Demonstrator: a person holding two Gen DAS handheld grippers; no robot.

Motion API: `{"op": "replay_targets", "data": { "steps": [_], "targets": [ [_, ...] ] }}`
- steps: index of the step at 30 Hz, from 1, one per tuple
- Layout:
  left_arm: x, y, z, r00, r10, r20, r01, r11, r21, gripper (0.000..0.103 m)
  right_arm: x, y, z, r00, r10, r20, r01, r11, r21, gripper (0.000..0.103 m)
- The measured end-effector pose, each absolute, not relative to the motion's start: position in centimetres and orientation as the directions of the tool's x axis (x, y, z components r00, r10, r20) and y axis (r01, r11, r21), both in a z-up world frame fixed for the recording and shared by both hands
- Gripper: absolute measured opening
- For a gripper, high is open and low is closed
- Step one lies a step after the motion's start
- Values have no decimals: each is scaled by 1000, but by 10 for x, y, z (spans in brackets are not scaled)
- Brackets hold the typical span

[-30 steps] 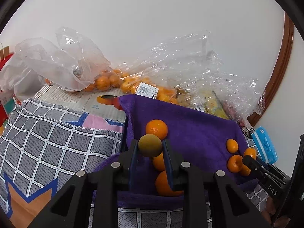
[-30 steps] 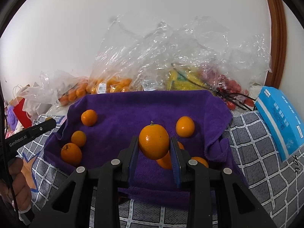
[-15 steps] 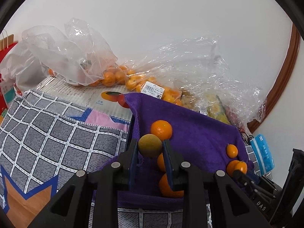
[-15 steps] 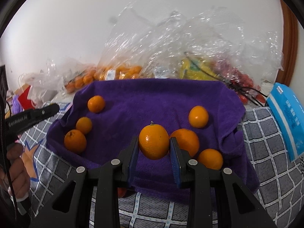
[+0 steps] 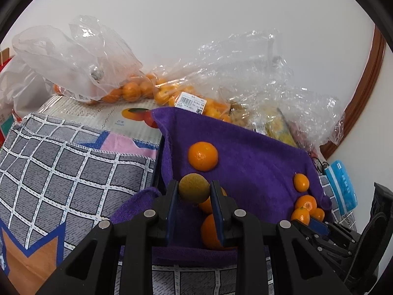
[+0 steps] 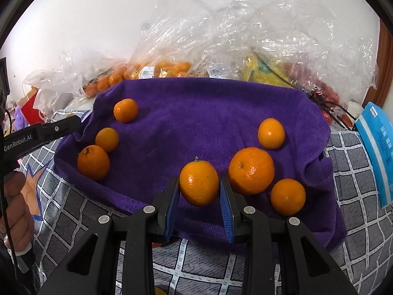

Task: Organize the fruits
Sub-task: 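Open the right tool to release its orange while the left tool lowers its citrus, then open the left tool to drop the yellow-green citrus while the right tool withdraws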

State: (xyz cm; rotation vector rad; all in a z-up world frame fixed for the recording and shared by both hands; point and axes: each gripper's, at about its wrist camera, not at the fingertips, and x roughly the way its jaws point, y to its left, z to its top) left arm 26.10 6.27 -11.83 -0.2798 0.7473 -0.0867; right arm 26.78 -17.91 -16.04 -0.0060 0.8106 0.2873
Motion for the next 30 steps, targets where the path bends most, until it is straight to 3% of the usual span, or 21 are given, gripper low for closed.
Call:
{"op": "replay_targets", "data": {
  "steps": [30],
  "targets": [
    [270, 55, -138, 664, -173, -727, -9, 971, -240, 25, 261, -188, -146, 725, 192, -662, -188, 979, 77, 35]
  ]
}}
